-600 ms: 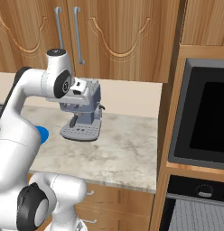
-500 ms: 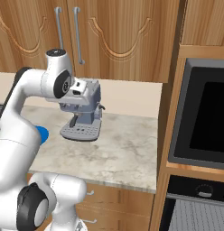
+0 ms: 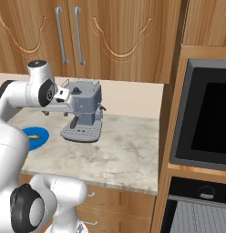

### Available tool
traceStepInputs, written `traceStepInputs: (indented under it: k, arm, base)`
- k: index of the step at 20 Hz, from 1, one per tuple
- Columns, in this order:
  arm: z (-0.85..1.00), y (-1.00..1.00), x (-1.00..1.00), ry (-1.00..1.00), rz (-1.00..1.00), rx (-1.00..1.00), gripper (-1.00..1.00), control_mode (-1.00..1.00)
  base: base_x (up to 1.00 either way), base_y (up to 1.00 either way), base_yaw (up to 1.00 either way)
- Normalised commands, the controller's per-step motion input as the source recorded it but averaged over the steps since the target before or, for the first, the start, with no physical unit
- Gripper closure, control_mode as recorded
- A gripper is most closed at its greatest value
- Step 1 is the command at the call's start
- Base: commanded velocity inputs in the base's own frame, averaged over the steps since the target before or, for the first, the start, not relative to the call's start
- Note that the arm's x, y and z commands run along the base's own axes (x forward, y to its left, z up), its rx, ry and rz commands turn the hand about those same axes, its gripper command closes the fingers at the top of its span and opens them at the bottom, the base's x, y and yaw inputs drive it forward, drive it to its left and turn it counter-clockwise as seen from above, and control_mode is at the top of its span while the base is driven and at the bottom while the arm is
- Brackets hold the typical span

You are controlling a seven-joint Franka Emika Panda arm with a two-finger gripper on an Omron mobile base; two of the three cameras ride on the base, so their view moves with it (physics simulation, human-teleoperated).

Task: Place the fish on the rack of the oven, and slide the rack back inside. Close the oven door.

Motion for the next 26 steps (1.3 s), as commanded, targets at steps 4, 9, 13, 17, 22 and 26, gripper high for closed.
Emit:
traceStepInputs:
  k: [4, 9, 13, 17, 22, 26]
  arm:
    - [-0.26, 0.52, 0.00, 0.01, 0.23, -0.03, -1.00, -1.00]
    - [-0.23, 0.59, 0.04, 0.07, 0.32, 0.00, -1.00, -1.00]
    - [-0.28, 0.77, 0.13, 0.07, 0.33, 0.01, -1.00, -1.00]
    - [-0.31, 0.65, 0.17, 0.10, 0.34, 0.00, -1.00, -1.00]
    - [-0.39, 0.51, 0.06, 0.03, 0.28, 0.00, -1.00, -1.00]
    - [-0.32, 0.25, 0.08, 0.00, 0.16, 0.00, -1.00, -1.00]
  base:
    - [0.00, 0.00, 0.00]
    - [0.00, 0.00, 0.00]
    - [0.00, 0.00, 0.00]
    - [0.00, 0.00, 0.00]
    - [0.00, 0.00, 0.00]
    - [0.00, 0.00, 0.00]
